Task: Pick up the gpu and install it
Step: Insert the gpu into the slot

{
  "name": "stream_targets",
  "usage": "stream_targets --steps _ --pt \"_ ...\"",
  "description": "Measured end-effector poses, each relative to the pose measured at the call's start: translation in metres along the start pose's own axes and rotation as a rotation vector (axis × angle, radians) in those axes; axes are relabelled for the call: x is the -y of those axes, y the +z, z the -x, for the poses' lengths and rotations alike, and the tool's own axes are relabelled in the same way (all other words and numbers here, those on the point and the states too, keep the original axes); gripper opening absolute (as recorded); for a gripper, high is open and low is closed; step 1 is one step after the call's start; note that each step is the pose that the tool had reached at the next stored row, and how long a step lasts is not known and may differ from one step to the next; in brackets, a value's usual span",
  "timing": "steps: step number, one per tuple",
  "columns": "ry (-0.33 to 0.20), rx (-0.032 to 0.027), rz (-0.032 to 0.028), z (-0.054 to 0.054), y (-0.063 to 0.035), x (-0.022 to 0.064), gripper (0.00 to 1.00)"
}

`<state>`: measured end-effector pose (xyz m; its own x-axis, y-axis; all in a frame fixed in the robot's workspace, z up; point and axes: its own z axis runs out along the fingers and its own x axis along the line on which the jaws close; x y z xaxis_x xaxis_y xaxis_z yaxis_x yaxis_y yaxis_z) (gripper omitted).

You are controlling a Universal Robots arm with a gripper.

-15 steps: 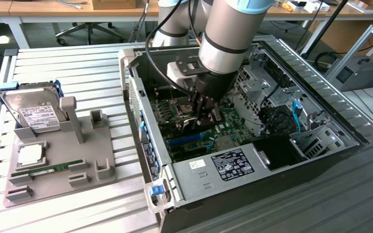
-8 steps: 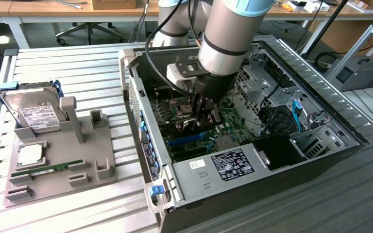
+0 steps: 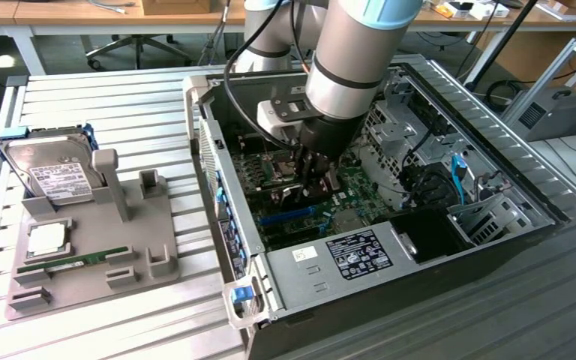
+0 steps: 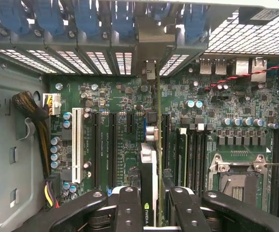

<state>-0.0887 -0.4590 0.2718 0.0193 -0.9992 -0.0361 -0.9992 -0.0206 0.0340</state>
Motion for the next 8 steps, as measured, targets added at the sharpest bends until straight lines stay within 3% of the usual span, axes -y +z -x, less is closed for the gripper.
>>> stream_targets --steps 8 --pt "0.014 0.0007 -0.0006 0.0000 0.0005 -0.0001 0.27"
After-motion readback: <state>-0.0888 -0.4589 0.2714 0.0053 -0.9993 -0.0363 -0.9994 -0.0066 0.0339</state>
